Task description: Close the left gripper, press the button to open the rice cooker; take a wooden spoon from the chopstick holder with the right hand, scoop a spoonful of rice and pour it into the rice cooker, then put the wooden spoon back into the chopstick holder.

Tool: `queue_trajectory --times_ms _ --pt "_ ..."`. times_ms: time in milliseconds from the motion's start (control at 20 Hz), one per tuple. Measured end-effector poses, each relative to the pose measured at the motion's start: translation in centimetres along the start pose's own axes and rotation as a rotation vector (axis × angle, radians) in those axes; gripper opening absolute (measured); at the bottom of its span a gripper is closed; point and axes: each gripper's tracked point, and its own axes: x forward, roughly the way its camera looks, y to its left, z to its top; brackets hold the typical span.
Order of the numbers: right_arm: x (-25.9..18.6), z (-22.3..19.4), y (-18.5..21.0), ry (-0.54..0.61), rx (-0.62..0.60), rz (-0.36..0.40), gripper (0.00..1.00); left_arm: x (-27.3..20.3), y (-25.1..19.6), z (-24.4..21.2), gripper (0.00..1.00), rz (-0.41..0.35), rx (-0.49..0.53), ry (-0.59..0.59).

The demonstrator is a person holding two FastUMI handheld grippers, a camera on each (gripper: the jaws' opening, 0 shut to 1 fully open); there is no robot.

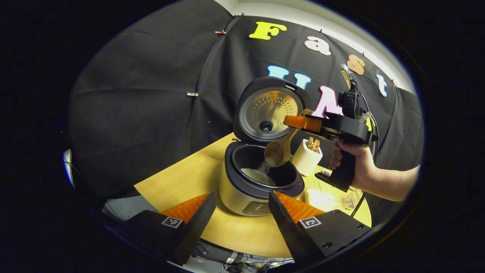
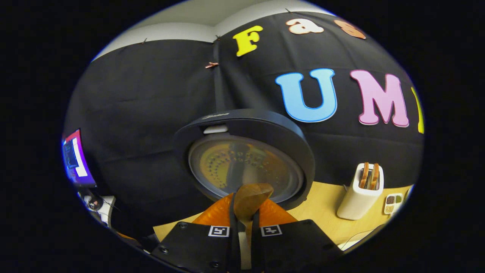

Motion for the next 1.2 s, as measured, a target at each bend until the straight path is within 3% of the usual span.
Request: queue_trajectory --times_ms 200,300,400,450,850,1200 --pt "-1.0 -1.7 2.6 0.009 -0.194 0.102 0.15 0.2 -0.2 -0.1 0.95 0.001 -0.021 0.003" --pt "-1.1 -3.2 3.1 0.034 -0.207 0.128 0.15 0.3 -0.2 -0.2 0.95 0.002 -0.022 0.002" --pt "-1.0 -3.7 2.6 0.043 -0.184 0.11 0.15 0.2 -0.3 0.0 0.92 0.006 -0.015 -0.001" --pt "-1.1 -3.4 2.3 0.04 -0.17 0.098 0.15 0.1 -0.3 0.0 0.95 0.008 -0.009 -0.002" --pt "-4.4 2.0 -3.2 -0.039 0.175 -0.021 0.15 0.0 -2.2 -0.2 0.95 -0.02 0.001 0.004" --pt "-11.7 5.9 -13.2 -0.145 0.362 -0.218 0.15 1.6 -6.8 0.1 0.95 -0.118 0.05 0.008"
